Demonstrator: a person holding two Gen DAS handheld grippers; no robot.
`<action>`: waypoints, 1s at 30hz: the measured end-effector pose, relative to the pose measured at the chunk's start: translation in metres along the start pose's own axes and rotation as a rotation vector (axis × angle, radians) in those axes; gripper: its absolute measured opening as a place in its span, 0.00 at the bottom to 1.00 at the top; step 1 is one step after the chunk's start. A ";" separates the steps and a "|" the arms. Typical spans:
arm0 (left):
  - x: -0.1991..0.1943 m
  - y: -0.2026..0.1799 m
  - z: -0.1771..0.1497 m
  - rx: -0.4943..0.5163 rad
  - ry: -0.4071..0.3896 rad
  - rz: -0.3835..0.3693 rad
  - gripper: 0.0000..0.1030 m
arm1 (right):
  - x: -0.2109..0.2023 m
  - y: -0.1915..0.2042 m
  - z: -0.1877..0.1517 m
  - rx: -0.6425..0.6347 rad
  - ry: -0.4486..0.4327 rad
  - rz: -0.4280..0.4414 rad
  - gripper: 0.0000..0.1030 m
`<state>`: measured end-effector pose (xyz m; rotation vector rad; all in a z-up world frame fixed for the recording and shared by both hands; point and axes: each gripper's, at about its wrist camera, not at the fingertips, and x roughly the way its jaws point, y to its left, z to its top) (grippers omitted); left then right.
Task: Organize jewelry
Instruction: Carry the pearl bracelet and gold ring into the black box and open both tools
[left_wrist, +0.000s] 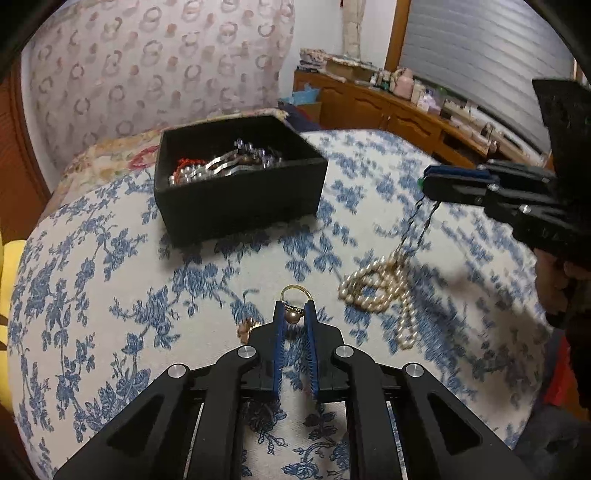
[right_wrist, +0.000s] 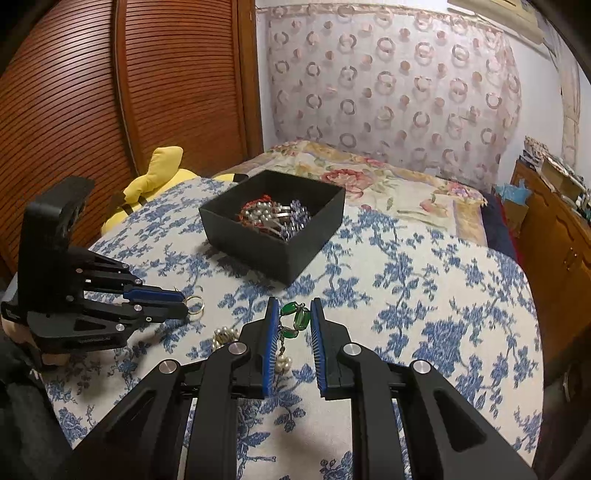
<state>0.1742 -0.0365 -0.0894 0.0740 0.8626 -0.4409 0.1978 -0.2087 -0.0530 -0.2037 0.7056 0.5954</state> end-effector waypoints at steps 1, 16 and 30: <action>-0.003 0.001 0.003 -0.004 -0.012 -0.001 0.09 | -0.001 0.000 0.003 -0.003 -0.006 0.001 0.19; -0.024 0.042 0.055 -0.050 -0.135 0.059 0.09 | 0.002 0.007 0.073 -0.050 -0.119 0.022 0.19; -0.016 0.064 0.082 -0.067 -0.166 0.068 0.09 | 0.041 0.008 0.099 -0.055 -0.090 0.052 0.19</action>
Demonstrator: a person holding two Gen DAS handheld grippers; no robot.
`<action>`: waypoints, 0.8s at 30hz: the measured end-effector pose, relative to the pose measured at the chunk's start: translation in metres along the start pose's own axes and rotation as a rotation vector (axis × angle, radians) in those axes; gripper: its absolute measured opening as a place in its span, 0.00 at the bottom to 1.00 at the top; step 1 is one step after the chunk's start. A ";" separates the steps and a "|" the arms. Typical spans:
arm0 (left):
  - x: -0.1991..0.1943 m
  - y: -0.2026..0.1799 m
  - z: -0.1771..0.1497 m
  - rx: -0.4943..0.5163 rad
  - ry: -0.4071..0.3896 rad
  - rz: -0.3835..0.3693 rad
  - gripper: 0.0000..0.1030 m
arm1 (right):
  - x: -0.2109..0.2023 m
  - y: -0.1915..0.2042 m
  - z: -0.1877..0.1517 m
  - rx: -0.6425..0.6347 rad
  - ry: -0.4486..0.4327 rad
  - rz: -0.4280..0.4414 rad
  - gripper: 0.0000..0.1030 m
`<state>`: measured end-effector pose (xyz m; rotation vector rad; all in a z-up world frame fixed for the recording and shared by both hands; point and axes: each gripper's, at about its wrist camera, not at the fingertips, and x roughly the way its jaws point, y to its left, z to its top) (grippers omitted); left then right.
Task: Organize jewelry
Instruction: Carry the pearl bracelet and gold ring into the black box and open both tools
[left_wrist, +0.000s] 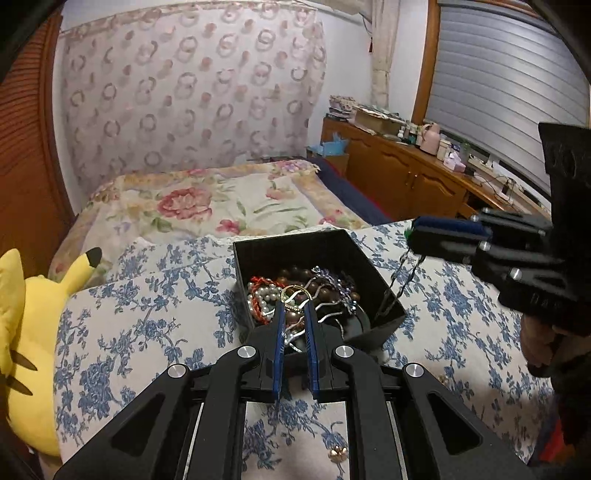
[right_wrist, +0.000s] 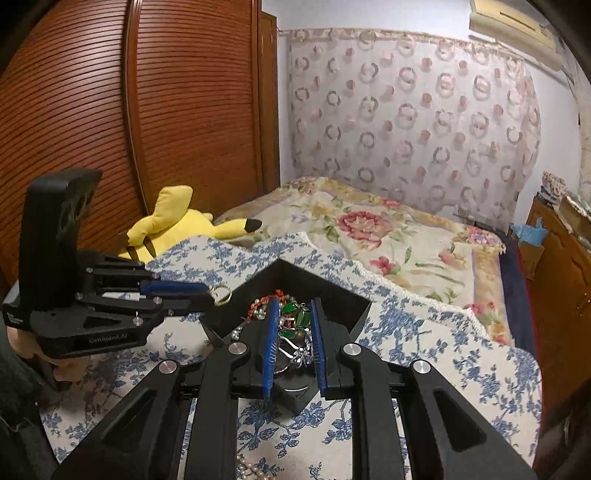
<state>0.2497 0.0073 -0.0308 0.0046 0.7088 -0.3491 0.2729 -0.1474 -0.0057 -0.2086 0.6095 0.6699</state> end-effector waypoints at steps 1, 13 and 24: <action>0.003 0.001 0.000 -0.003 0.004 -0.004 0.09 | 0.004 0.000 -0.002 0.002 0.010 0.002 0.19; 0.016 -0.004 0.001 0.002 0.028 -0.020 0.09 | 0.024 -0.005 -0.009 0.029 0.056 0.011 0.35; 0.019 -0.011 0.001 0.013 0.037 -0.017 0.09 | 0.014 -0.014 -0.020 0.064 0.044 -0.005 0.55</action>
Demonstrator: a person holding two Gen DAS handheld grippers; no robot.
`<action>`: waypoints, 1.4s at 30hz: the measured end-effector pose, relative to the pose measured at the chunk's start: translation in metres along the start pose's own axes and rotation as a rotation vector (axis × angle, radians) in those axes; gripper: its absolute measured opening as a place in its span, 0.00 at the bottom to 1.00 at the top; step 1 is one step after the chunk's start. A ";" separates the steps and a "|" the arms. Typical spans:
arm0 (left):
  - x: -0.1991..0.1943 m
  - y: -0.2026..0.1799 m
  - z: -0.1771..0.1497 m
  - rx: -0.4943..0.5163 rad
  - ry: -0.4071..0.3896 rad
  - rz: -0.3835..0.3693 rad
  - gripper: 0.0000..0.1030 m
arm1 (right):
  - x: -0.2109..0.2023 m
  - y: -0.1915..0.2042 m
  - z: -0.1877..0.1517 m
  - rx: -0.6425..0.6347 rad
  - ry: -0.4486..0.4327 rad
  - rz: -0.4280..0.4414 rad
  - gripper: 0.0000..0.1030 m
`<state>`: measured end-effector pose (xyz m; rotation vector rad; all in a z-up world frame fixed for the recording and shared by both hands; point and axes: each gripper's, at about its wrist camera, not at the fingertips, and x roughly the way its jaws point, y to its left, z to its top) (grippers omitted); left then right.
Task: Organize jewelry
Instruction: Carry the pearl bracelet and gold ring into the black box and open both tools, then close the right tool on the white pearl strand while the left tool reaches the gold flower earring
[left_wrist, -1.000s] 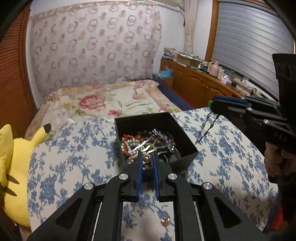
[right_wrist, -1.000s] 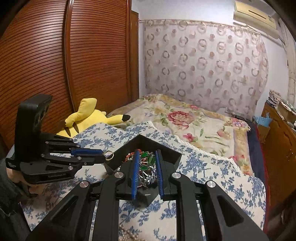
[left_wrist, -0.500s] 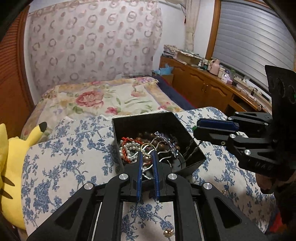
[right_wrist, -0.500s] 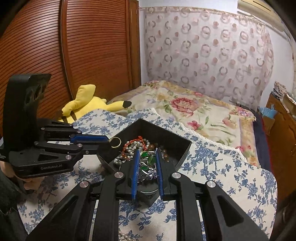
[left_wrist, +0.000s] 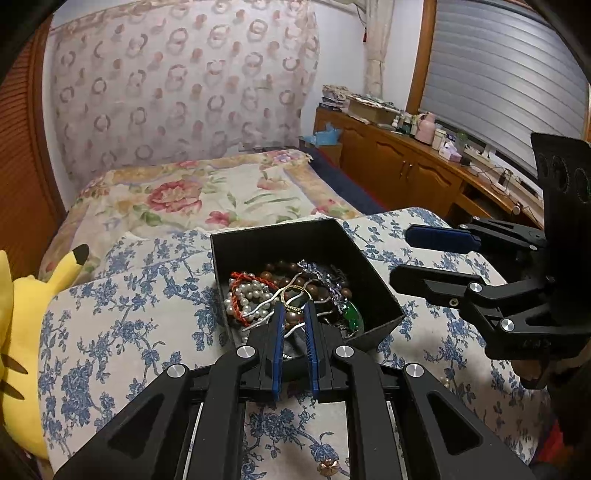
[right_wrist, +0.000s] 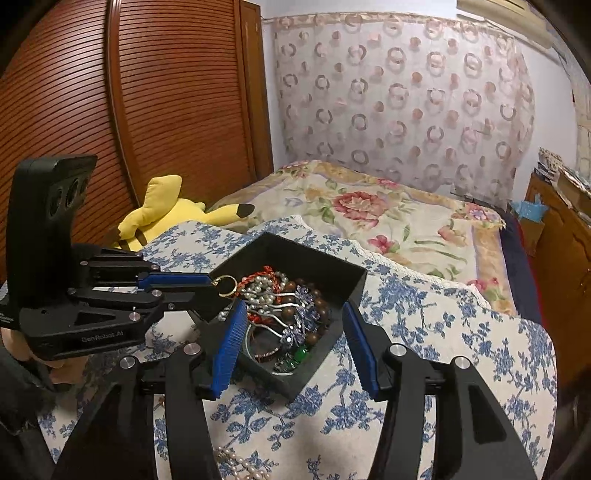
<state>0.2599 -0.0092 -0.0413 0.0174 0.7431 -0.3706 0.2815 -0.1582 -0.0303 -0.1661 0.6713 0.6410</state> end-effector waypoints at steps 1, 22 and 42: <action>0.000 -0.001 0.000 0.000 0.001 0.007 0.12 | -0.001 -0.001 -0.002 0.005 0.002 -0.002 0.55; -0.037 -0.008 -0.073 -0.053 0.023 0.077 0.76 | -0.025 0.016 -0.097 0.011 0.160 0.011 0.30; -0.065 -0.010 -0.111 -0.075 -0.002 0.143 0.88 | 0.003 0.033 -0.099 -0.044 0.233 0.028 0.15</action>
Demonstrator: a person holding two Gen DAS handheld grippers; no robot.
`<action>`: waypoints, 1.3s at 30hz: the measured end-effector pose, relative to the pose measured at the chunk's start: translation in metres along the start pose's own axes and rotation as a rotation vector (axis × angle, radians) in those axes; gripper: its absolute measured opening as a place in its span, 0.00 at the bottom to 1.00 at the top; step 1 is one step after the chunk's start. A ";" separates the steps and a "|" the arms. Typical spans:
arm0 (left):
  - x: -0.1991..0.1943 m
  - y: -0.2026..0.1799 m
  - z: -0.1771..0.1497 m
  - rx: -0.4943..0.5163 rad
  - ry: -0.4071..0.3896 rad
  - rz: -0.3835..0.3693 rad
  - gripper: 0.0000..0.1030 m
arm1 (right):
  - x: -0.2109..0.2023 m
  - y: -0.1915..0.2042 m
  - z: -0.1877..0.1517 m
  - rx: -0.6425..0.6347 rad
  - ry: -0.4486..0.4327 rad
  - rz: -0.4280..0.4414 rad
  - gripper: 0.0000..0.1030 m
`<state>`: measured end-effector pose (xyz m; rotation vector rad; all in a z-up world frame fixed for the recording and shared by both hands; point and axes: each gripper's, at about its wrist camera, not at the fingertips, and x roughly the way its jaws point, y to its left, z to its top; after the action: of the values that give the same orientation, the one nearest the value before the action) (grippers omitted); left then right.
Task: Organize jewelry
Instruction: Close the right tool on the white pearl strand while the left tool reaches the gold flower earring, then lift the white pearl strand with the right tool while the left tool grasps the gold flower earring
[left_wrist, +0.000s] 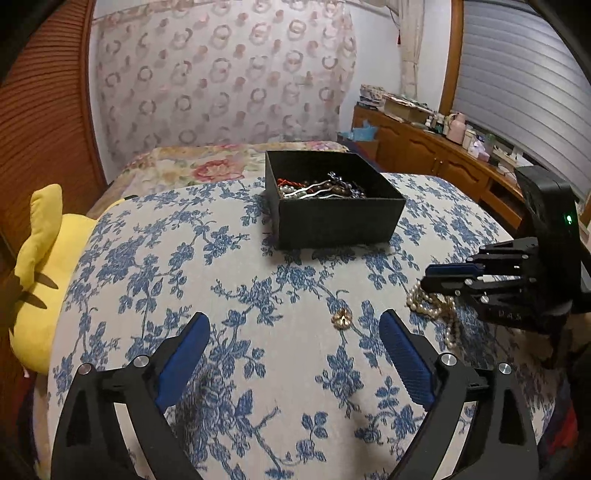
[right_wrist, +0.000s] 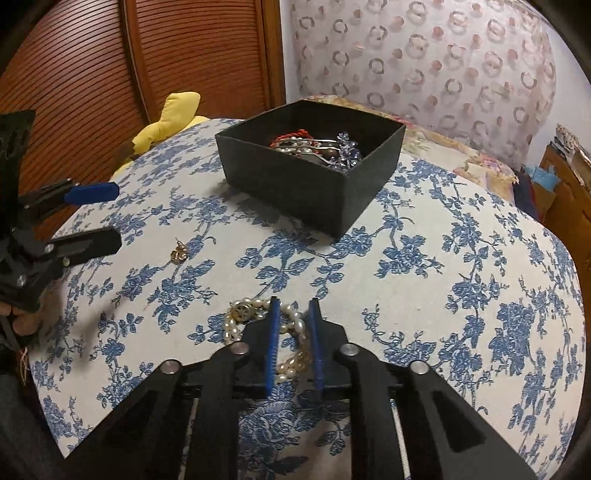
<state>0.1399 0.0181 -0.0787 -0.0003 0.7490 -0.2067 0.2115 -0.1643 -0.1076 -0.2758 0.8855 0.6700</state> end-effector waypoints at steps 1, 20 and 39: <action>-0.001 0.000 -0.002 0.000 0.002 0.000 0.90 | 0.000 0.000 0.000 0.002 -0.001 0.002 0.13; 0.031 -0.026 0.008 0.088 0.089 -0.055 0.90 | -0.067 -0.002 0.006 0.013 -0.182 -0.042 0.06; 0.052 -0.036 0.011 0.118 0.138 -0.077 0.14 | -0.077 0.003 0.009 -0.008 -0.206 -0.058 0.06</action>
<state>0.1775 -0.0281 -0.1031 0.0977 0.8746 -0.3267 0.1806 -0.1899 -0.0415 -0.2341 0.6756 0.6355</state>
